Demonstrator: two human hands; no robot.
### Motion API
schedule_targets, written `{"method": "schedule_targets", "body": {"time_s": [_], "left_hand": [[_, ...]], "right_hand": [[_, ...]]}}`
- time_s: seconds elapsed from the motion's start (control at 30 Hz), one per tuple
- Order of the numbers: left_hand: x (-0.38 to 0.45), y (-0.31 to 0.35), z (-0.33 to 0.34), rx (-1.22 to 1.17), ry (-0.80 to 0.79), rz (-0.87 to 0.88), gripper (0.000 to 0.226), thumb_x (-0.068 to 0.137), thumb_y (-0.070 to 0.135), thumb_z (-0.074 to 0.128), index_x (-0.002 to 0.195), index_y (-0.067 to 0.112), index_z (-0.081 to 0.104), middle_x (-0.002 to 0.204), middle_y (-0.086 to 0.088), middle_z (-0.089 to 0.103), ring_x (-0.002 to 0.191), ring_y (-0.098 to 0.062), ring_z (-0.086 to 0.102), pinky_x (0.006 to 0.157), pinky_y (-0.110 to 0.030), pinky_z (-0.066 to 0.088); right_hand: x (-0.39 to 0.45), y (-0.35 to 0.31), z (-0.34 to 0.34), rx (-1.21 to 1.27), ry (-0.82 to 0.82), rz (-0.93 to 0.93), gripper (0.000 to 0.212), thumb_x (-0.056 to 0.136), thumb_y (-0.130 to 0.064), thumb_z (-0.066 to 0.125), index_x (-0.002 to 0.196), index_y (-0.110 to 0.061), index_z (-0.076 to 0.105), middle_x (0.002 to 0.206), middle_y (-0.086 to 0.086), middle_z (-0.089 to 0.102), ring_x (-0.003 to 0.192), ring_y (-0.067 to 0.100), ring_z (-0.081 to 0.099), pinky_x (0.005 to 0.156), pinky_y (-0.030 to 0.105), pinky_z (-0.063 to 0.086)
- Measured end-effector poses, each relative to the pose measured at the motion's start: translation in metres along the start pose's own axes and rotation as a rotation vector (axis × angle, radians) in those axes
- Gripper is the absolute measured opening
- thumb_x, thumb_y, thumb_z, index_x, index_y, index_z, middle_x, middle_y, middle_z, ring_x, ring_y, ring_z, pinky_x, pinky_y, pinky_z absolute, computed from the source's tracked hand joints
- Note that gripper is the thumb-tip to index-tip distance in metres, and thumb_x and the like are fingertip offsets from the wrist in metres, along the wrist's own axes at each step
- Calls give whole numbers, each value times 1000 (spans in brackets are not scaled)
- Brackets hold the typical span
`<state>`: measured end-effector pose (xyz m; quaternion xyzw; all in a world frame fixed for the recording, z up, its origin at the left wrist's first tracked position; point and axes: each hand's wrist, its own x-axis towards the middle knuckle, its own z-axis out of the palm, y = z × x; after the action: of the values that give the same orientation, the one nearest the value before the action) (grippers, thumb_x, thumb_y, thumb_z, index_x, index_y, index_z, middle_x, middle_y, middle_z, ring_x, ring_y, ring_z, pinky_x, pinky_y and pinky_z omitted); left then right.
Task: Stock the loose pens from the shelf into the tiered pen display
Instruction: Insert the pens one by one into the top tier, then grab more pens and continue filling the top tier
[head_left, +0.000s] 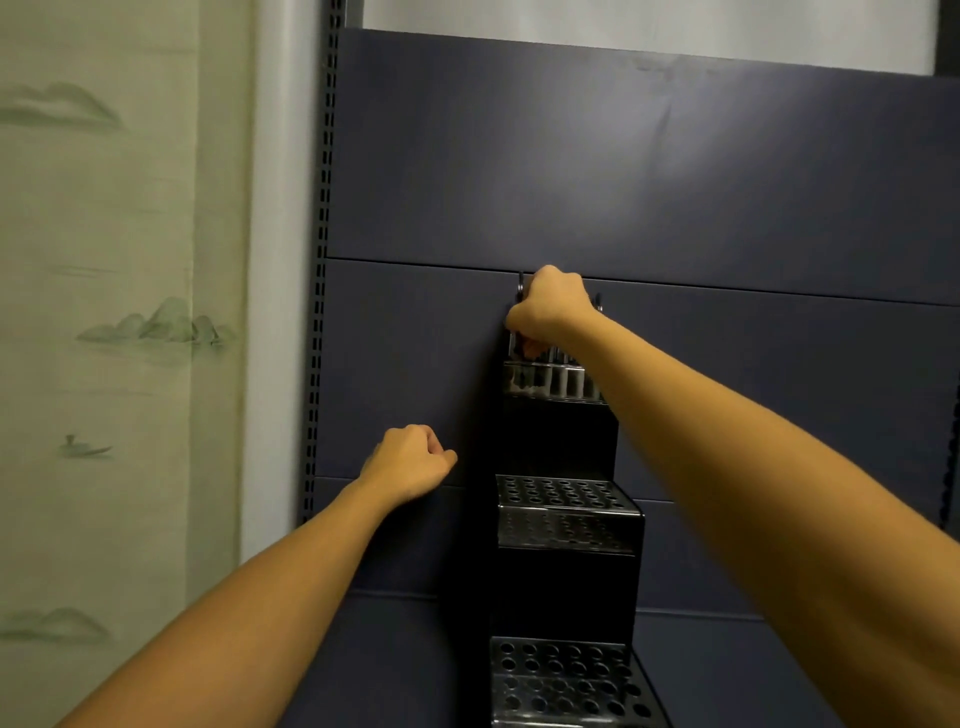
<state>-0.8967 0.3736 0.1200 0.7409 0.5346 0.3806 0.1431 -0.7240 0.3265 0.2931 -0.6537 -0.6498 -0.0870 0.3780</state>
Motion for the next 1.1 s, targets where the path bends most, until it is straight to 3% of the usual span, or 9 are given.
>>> {"method": "schedule_targets", "body": {"time_s": [0.07,0.2,0.37,0.47,0.6,0.73,0.87,1.1], "left_hand": [[-3,1,-1,31,-20,0,15,89,39,64,84,25,62,95,1,66,88,-21,64,86,-44,58],[-6,4,-1,75,-22,21,12,88,35,64,83,23,63,90,1,67,84,-21,65,83,-44,59],[-10,9,-7,143,17,63,9,86,32,65,81,25,61,79,3,65,75,-19,64,73,-40,59],[-15,14,-15,195,33,76,9,86,33,65,82,26,60,80,3,65,77,-20,63,71,-38,56],[-26,27,-23,273,44,101,11,88,36,62,83,27,59,86,3,64,80,-20,63,71,-36,54],[-38,44,-29,346,62,139,16,91,40,57,81,27,56,88,1,63,81,-23,62,71,-36,51],[-54,61,-32,388,84,185,26,92,40,53,78,20,59,84,-3,63,79,-27,62,76,-39,55],[-80,96,-9,419,48,375,32,93,35,51,66,20,55,76,-1,62,71,-22,59,65,-33,48]], "right_hand": [[-3,4,4,-3,-14,18,25,92,-7,63,70,-9,52,73,9,60,60,23,61,60,32,60],[-6,11,10,21,21,5,30,86,-6,63,65,-11,42,66,5,46,55,16,41,47,26,41],[-12,21,12,88,12,-17,11,87,-8,64,78,-7,57,70,6,53,60,19,50,55,28,50],[-22,24,13,128,24,-48,16,90,-10,62,76,-8,55,63,4,48,53,15,44,48,24,43],[-51,27,17,82,159,-91,36,92,-17,58,60,-11,42,54,2,40,47,18,37,49,26,36],[-90,37,14,-145,280,-120,31,95,-27,52,71,-8,56,63,1,45,52,17,38,48,25,26],[-124,61,6,-284,163,-88,31,92,-32,54,74,-9,61,63,1,51,56,22,49,54,27,36],[-188,106,-8,-417,-40,39,30,89,-35,59,70,-12,59,63,1,50,63,26,56,57,28,43]]}}
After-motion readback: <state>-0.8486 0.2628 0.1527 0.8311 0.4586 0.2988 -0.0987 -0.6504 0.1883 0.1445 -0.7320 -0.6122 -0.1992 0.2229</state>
